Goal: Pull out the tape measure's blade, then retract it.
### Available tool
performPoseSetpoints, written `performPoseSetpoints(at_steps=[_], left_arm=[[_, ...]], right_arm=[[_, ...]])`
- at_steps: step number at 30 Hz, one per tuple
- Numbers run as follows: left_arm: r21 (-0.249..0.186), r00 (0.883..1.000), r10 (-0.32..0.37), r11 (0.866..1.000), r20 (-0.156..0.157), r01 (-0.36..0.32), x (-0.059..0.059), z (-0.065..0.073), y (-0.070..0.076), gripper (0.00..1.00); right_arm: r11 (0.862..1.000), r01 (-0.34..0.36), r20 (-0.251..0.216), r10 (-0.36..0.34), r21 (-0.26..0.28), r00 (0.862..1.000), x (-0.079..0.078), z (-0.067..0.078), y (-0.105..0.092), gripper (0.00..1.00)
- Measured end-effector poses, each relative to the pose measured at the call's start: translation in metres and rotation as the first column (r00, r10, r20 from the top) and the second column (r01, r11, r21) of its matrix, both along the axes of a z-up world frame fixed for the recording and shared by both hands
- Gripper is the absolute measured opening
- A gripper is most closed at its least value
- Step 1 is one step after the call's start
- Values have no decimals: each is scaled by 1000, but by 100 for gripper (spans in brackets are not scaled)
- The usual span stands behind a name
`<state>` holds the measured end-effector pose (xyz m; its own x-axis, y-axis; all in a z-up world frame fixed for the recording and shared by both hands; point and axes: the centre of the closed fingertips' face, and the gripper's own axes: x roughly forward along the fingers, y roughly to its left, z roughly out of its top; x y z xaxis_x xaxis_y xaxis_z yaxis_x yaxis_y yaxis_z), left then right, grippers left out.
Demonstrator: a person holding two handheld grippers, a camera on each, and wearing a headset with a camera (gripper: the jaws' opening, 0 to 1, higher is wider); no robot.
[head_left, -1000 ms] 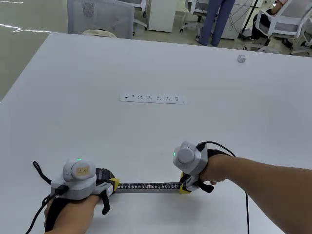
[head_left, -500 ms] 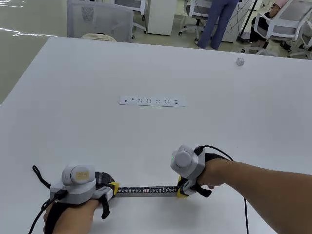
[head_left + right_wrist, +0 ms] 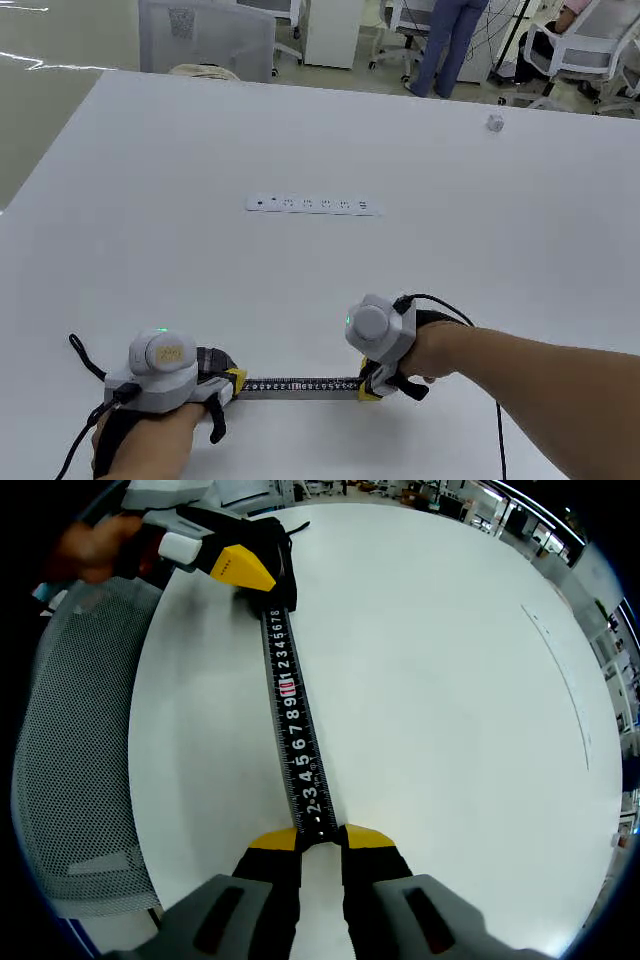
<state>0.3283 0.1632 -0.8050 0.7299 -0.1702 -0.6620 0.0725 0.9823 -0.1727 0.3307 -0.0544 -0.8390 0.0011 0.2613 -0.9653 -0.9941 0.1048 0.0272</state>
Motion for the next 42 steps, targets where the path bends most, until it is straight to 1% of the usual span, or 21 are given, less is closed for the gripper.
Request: performPoseSetpoints(at_steps=[9,16,42], left_arm=[[-1,1000,1,1000,1,-1,0,0,0,60],[0,1000,-1,1000,-7,1,0,0,0,60],[-3,1000,-1,1000,-3,1,0,0,0,60]], right_arm=[[1000,-1,1,1,4,1000,0,0,4,14],[1000,2,-1,-2,6,1000,-1,0,6,14],[1000,1,-1,-1,18,1000,-3,1,17,15]])
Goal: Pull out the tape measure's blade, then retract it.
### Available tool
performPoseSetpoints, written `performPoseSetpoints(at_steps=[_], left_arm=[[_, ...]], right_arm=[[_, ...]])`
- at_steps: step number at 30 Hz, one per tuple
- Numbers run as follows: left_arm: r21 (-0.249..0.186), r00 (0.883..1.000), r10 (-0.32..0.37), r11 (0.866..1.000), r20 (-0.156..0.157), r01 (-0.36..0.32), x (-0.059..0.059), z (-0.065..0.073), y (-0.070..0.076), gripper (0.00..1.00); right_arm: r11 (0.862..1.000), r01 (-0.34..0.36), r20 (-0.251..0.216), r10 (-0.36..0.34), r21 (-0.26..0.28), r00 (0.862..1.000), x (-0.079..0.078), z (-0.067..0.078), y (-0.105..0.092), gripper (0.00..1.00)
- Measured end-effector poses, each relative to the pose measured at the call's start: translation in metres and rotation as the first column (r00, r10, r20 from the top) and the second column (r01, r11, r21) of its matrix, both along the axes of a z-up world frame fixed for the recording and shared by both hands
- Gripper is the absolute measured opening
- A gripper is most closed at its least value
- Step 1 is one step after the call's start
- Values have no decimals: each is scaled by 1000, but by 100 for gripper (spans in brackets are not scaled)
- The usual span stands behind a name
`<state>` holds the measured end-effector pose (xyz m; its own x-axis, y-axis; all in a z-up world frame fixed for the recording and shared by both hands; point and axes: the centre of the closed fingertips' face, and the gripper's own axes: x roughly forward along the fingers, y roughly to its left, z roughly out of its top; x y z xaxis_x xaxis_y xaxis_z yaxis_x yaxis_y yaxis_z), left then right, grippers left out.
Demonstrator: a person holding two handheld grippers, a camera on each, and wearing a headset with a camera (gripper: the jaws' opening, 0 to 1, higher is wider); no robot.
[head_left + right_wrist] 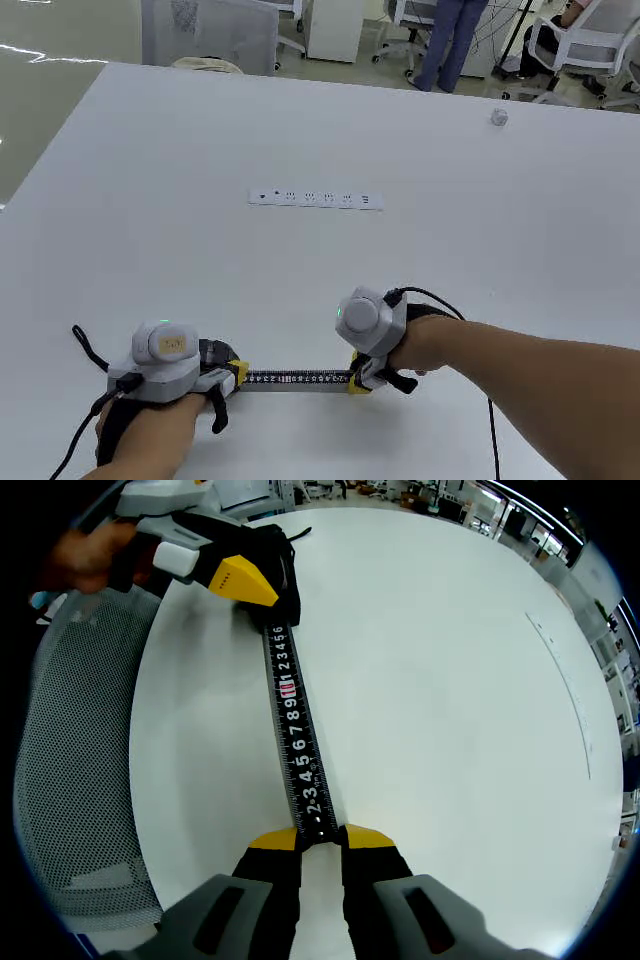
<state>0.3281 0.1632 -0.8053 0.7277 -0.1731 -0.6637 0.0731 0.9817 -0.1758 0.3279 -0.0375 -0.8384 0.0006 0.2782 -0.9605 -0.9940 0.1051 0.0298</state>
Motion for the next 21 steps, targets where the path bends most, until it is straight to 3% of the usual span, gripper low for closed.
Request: performPoseSetpoints(at_steps=[21], left_arm=[[-6,1000,-3,1000,-2,3,-1,0,-1,60]], right_arm=[[1000,-6,-3,7,12,1000,-1,0,9,15]])
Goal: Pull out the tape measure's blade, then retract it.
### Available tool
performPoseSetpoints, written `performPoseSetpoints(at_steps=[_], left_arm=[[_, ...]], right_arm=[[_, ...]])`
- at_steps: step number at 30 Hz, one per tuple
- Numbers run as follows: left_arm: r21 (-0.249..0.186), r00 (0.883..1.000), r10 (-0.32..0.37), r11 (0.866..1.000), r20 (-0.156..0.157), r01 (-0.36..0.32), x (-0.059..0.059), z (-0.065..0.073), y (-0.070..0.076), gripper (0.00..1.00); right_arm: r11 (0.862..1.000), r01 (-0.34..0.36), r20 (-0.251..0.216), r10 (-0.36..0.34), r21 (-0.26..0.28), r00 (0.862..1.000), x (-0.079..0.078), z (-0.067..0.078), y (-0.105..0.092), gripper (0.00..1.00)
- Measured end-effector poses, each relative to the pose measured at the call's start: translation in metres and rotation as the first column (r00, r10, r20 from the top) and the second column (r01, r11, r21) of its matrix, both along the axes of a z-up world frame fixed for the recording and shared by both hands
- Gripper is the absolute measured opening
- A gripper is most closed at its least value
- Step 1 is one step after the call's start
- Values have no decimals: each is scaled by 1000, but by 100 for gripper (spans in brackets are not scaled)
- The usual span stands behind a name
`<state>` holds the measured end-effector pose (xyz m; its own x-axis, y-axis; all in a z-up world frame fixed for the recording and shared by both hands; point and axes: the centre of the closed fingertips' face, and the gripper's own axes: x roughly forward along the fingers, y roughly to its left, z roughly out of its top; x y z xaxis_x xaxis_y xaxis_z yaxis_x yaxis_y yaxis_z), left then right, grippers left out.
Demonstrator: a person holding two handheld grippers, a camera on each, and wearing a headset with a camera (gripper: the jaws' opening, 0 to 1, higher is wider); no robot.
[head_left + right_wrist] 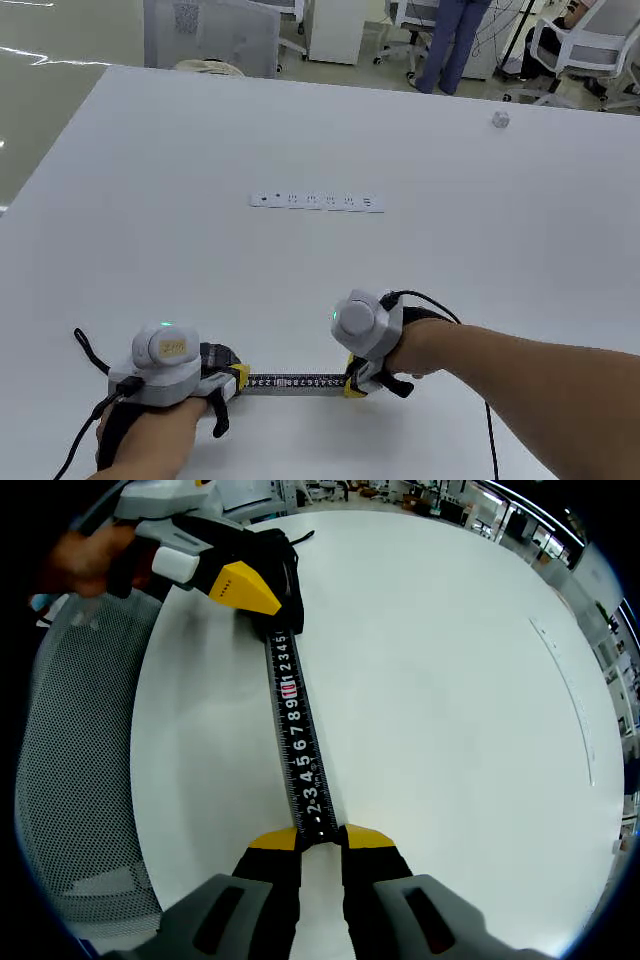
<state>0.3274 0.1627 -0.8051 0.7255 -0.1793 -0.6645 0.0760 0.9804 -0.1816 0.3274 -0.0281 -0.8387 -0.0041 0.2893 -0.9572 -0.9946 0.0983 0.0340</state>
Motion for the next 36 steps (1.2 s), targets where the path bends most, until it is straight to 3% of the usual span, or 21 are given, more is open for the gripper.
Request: performPoseSetpoints(at_steps=[36], left_arm=[[-8,1000,0,1000,-4,0,1,-1,1,60]], right_arm=[[1000,-7,-2,7,22,1000,-1,0,18,15]])
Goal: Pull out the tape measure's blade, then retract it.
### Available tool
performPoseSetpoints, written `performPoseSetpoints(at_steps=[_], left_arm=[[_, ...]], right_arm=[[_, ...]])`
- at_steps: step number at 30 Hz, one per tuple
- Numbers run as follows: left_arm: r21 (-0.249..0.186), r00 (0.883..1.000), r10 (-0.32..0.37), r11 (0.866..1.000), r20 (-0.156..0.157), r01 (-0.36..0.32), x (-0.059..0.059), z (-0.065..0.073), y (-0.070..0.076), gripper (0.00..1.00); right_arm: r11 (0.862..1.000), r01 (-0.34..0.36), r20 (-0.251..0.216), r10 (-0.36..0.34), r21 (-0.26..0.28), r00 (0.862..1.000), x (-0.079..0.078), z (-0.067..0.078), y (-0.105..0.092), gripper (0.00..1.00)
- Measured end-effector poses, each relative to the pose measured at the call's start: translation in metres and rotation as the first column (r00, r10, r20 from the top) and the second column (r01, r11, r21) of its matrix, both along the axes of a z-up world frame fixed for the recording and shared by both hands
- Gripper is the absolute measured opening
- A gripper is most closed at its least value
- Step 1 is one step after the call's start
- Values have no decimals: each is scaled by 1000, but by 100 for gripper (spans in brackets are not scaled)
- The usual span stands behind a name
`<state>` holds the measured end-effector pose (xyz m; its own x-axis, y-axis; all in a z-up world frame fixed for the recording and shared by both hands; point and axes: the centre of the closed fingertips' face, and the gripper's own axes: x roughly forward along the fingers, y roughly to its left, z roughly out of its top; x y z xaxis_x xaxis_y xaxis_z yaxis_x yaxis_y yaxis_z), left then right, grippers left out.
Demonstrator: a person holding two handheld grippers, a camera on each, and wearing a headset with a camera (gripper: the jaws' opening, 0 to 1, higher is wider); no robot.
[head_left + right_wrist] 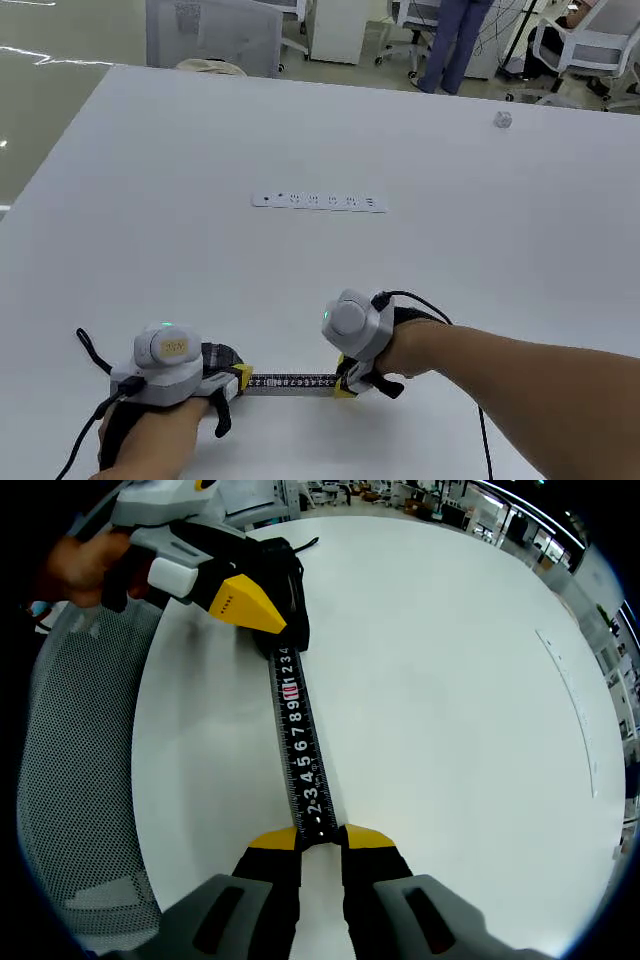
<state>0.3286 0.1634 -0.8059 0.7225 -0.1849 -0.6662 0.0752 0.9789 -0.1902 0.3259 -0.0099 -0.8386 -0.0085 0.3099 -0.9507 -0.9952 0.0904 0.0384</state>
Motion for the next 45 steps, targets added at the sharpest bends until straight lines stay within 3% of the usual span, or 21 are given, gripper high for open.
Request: performPoseSetpoints(at_steps=[45], left_arm=[[-4,1000,2,1000,8,-2,0,1,0,60]], right_arm=[[1000,-1,0,1,22,1000,-2,0,18,15]])
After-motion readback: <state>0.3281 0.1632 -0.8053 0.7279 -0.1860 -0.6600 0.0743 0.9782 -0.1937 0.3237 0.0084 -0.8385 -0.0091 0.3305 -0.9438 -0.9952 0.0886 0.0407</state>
